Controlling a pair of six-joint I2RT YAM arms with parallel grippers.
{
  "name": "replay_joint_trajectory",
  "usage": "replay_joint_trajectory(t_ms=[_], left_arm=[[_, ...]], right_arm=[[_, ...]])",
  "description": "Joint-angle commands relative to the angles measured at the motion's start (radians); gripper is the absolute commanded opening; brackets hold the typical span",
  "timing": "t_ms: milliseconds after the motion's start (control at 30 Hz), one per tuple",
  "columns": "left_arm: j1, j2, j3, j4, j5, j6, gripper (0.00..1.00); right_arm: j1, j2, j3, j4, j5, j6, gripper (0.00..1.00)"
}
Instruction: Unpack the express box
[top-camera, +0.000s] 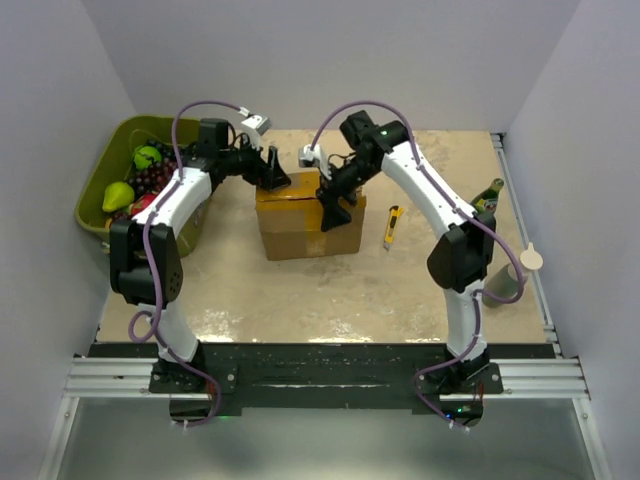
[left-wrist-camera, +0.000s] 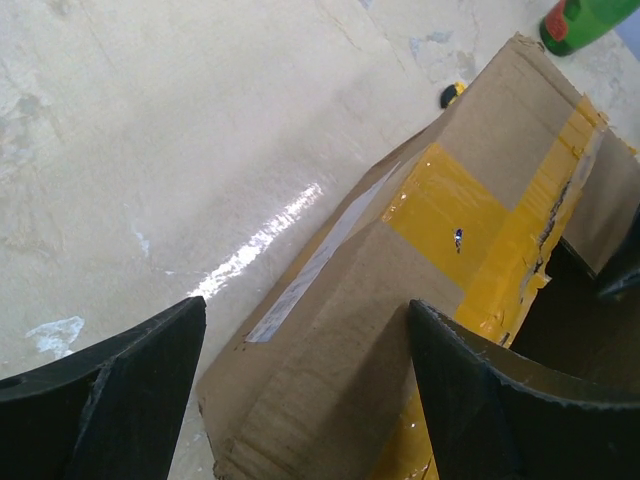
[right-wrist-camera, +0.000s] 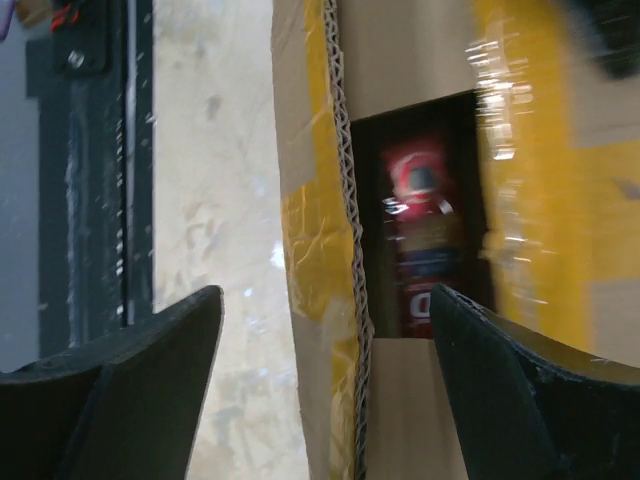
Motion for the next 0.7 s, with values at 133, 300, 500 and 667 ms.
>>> replay_joint_trajectory(t_ms=[133,300,500,667], left_arm=[[-0.005,0.018,-0.008,-0.055,-0.041,0.009,0.85],[-0.005,0.041,0.004,-0.069,-0.017,0.0,0.83],[-0.005,0.026,0.023,-0.116,0.046,0.067,0.85],[-0.005,-0.043,0.058,-0.161,0.029,0.237,0.91]], right_arm=[[0.22,-0.369,-0.302,0.144,0.268,0.009,0.75],[0.439,-0.629,-0.826,0.638,0.758,0.067,0.75],[0.467,-0.605,-1.083,0.892,0.958,0.035,0.79],[0.435,-0.626,-0.86,0.785,0.817,0.05,0.78]])
